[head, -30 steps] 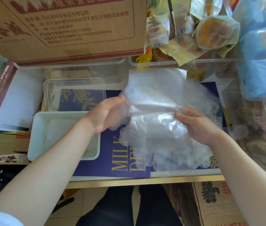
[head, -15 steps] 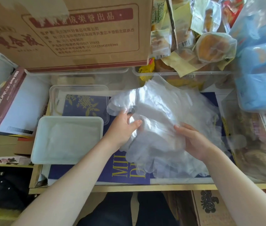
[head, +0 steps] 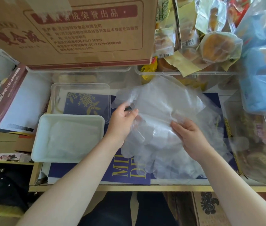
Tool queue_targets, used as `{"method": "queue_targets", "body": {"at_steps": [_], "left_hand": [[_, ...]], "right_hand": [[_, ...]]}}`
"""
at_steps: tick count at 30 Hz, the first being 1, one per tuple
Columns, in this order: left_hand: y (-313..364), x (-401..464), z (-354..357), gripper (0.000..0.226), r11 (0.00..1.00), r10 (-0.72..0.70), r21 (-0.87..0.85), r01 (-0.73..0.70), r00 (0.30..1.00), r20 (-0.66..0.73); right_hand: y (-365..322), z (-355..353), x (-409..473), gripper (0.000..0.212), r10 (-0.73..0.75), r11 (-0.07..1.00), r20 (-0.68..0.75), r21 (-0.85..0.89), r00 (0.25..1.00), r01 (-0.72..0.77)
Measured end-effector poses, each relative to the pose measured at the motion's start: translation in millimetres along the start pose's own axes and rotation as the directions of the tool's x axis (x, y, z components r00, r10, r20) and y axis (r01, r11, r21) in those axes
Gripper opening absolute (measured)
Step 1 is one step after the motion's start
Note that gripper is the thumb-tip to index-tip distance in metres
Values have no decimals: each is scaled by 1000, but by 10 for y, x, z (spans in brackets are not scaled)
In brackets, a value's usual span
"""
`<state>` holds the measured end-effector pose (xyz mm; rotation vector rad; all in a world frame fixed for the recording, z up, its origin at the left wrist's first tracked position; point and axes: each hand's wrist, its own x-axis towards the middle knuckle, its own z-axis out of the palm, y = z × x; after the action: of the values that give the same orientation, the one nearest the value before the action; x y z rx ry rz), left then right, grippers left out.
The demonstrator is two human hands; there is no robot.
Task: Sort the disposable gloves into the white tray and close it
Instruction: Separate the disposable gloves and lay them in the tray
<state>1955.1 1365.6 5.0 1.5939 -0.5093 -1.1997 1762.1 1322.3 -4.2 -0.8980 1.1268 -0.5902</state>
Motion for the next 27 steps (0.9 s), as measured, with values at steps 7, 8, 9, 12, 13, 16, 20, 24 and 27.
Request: {"method": "queue_targets", "body": {"at_steps": [7,8,9,12,13,16,20,24,27], "left_hand": [[53,91,13,18,939,-333,-123,320,937,-103],[60,107,-17,20,913,-395,-143,383,916,-71],[65,113,-50,25,886,-445,-160,436,895,-25],[68,76,-167,67,831,-492,-178,527,845,209],[60,62,-205,79,839,-478,-144,524,838,262],[61,-8,-270,92,893,-404,-52,446,848,343],[32,-33,-252,77,939,-315,-11,343,875,368],[34,-39,-215,50,953,-283,-11,303,902,326],[-3,-16,-167,35,978,-204,0,207,961,187]], "right_hand": [[-266,61,-192,48,-242,911,161,-303,957,281],[-303,46,-222,34,-222,924,199,-269,954,271],[-329,27,-224,16,-214,919,231,-283,949,276],[-326,-83,-173,18,-209,783,310,-515,928,348],[-323,-111,-165,21,-280,652,337,-620,899,436],[-288,-127,-166,46,-462,249,506,-714,728,654],[-285,-122,-219,48,-433,160,538,-743,723,650],[-338,-120,-285,44,-374,227,555,-722,743,654],[-314,-129,-287,41,-437,245,518,-718,735,652]]}}
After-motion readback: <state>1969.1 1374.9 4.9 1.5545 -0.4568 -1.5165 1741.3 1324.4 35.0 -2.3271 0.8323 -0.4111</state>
